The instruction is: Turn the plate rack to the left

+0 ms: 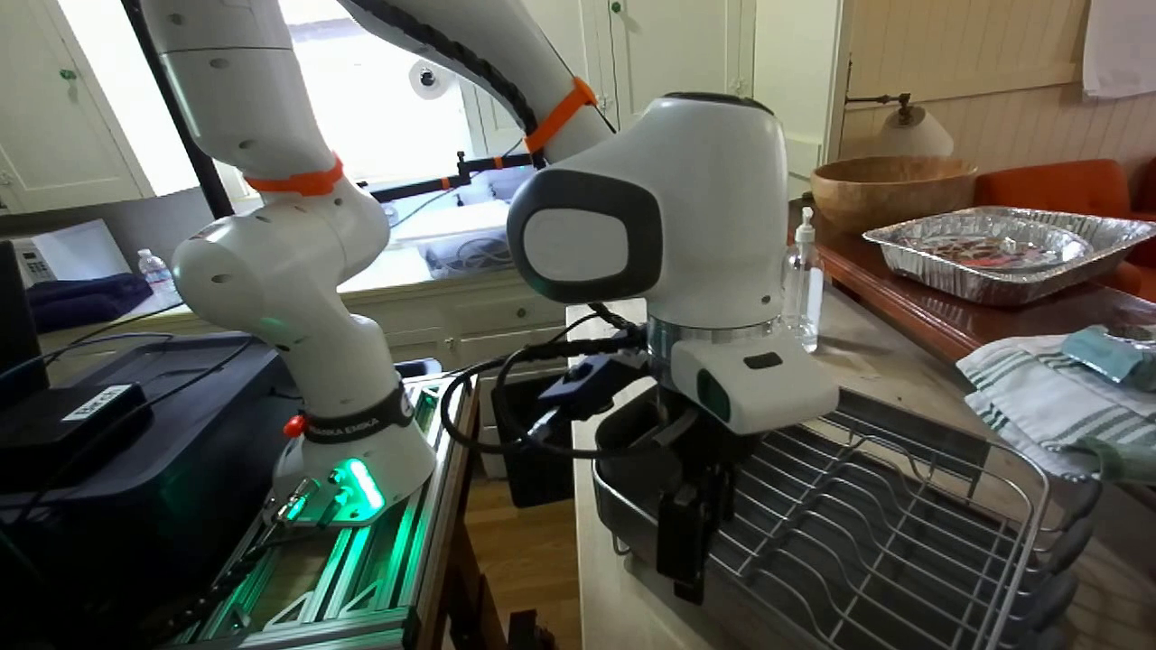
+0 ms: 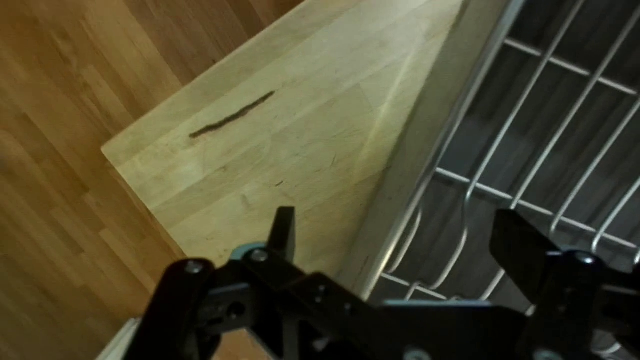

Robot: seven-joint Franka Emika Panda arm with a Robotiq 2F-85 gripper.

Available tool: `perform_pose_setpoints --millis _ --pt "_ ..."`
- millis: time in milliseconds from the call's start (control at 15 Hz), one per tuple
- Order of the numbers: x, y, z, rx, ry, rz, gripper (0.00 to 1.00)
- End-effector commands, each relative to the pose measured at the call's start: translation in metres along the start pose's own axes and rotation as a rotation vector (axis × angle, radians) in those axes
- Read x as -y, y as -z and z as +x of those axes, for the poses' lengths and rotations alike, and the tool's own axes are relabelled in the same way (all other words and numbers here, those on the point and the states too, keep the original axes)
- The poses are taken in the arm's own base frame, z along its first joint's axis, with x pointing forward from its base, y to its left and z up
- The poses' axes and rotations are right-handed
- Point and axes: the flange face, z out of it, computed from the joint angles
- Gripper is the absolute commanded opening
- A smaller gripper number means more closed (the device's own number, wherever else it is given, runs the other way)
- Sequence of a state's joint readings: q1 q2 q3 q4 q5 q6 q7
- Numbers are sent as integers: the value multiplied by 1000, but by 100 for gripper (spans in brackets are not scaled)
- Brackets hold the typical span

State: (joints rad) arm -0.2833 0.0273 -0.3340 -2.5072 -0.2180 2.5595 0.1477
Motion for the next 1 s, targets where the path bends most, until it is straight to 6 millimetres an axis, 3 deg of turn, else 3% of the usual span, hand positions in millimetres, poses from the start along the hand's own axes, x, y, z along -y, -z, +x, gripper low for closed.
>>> perform_pose_setpoints --millis 0,467,867,933 --pt "4 -3 -4 58 -190 -2 99" --pt "18 -25 -1 110 -520 90 100" --pt "29 -45 9 132 -580 126 100" --pt "31 -47 11 134 -575 124 86"
